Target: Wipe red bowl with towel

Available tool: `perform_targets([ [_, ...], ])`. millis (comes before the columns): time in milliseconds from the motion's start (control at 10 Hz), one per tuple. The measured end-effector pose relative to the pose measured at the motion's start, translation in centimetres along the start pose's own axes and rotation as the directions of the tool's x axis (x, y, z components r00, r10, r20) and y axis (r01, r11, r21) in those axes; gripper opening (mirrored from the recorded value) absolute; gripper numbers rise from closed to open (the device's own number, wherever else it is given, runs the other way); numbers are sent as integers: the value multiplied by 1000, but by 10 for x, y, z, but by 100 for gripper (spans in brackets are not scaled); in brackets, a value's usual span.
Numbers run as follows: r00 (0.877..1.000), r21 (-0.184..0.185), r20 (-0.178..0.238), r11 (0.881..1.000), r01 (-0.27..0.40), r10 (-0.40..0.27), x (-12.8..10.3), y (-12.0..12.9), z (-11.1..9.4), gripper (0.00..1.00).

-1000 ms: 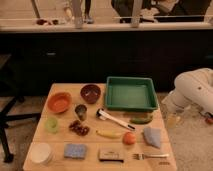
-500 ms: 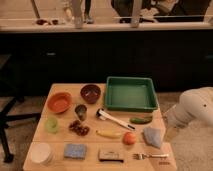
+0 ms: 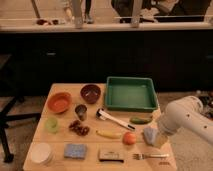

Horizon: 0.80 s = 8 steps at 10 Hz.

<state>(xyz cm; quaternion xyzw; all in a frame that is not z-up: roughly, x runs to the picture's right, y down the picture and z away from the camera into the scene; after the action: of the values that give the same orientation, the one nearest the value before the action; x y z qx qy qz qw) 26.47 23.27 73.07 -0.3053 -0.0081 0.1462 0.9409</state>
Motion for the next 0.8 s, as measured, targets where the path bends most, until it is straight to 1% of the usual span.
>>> perform_targets([
  [200, 1000, -2, 9, 1000, 1, 0, -4, -6, 15, 80],
  [600, 998, -16, 36, 999, -42, 42, 6, -17, 39, 80],
  [800, 998, -30, 40, 998, -51, 52, 8, -18, 49, 80],
])
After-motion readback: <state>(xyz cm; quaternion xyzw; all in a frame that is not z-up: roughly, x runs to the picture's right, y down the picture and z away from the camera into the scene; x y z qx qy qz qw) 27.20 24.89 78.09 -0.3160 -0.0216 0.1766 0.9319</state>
